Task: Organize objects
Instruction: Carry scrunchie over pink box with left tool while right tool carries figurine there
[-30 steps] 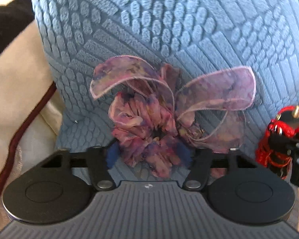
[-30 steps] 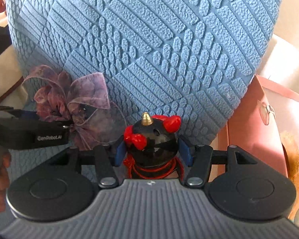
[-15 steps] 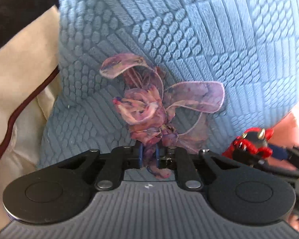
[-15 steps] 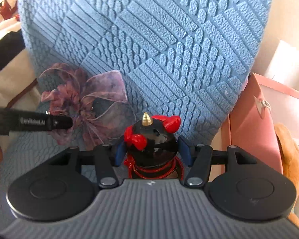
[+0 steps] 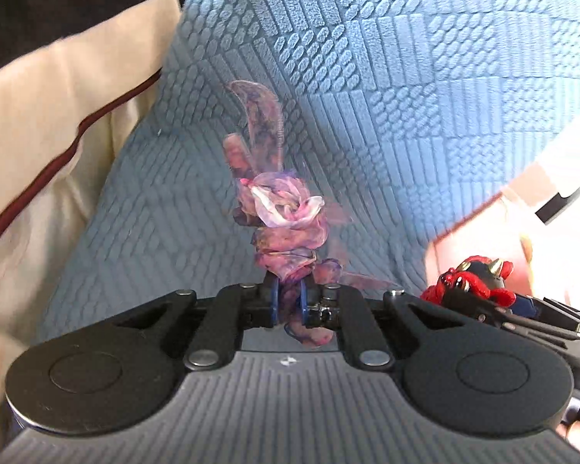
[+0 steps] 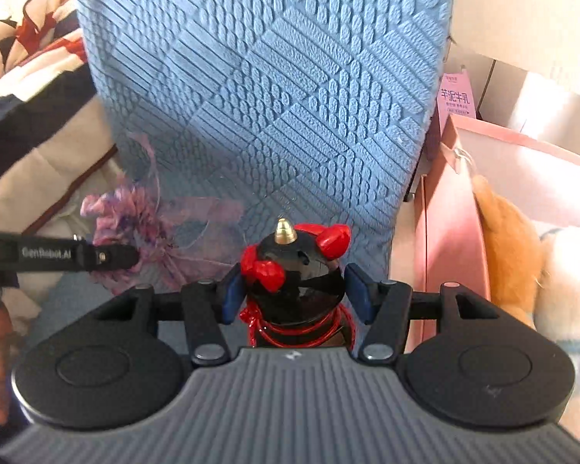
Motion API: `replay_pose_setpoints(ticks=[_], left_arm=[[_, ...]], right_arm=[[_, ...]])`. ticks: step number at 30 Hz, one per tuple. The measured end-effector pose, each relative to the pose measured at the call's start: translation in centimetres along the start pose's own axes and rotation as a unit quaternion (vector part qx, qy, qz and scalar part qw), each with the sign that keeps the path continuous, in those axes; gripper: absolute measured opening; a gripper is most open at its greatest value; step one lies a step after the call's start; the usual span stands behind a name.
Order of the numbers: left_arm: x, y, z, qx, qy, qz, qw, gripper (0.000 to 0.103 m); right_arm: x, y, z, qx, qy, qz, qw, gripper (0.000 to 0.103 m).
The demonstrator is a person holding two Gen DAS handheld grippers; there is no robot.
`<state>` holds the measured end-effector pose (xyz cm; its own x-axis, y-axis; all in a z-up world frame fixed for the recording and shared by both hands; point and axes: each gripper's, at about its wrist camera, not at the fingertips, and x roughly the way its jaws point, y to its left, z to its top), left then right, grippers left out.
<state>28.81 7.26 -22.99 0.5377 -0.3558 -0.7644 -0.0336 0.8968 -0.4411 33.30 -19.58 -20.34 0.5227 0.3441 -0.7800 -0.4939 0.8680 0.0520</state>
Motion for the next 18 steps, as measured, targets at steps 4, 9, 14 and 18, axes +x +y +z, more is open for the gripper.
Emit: replay_pose_setpoints(ticks=[4, 9, 14, 18], left_arm=[[-3.3, 0.1, -1.4, -0.030, -0.012, -0.004, 0.9995, 0.012], [-6.5, -1.6, -2.5, -0.023, -0.025, -0.011, 0.9993, 0.012], [-10.7, -3.7, -3.5, -0.030, -0.029, -0.024, 0.9988, 0.012], [-12.8, -5.1, -4.5, -0.027, -0.031, -0.030, 0.9987, 0.012]], right_arm=[[-2.2, 0.1, -0.9, 0.023, -0.002, 0.010, 1.000, 0.058], [-6.0, 0.7, -1.7, 0.029, -0.020, 0.009, 0.999, 0.058], [-9.6, 0.1, -2.3, 0.058, -0.029, 0.022, 0.998, 0.058], [-12.2, 0.0, -2.9, 0.060, -0.033, 0.020, 0.997, 0.058]])
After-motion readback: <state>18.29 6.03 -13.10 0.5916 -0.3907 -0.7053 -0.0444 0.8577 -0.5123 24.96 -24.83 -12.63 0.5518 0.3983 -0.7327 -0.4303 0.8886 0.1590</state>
